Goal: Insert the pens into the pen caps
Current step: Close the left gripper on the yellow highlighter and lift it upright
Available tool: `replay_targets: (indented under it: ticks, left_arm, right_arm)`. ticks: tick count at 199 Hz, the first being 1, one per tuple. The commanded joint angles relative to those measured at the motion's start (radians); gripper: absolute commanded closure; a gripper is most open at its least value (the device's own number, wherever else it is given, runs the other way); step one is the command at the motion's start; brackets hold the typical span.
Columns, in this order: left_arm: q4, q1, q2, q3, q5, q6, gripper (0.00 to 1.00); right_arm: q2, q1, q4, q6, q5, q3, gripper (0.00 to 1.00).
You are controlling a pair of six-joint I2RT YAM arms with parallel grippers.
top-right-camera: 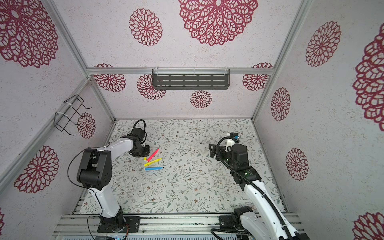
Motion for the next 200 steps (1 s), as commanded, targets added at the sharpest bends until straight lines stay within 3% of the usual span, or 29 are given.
replay_targets:
  ticks: [1, 32, 60, 78, 132, 200]
  left_arm:
    - [0.004, -0.003, -0.047, 0.0, -0.014, 0.011, 0.86]
    - [-0.007, -0.005, -0.087, 0.001, -0.011, 0.0, 0.86]
    - [0.007, -0.026, -0.16, -0.016, 0.005, -0.003, 0.86]
    - [0.033, -0.058, -0.217, -0.041, 0.018, -0.002, 0.86]
    - [0.185, -0.157, -0.401, -0.156, 0.127, -0.025, 0.85]
    - [0.49, -0.263, -0.632, -0.336, 0.311, -0.072, 0.84]
  right_arm:
    - [-0.014, 0.002, 0.052, 0.025, -0.031, -0.002, 0.03]
    - [-0.006, 0.003, 0.07, 0.021, -0.078, 0.001, 0.03]
    - [0.006, 0.004, 0.212, 0.016, -0.335, -0.031, 0.01]
    - [0.036, 0.015, 0.249, 0.028, -0.423, -0.029, 0.01]
    - [0.12, 0.08, 0.244, -0.004, -0.512, 0.017, 0.04]
    - [0.207, 0.173, 0.178, -0.066, -0.474, 0.08, 0.08]
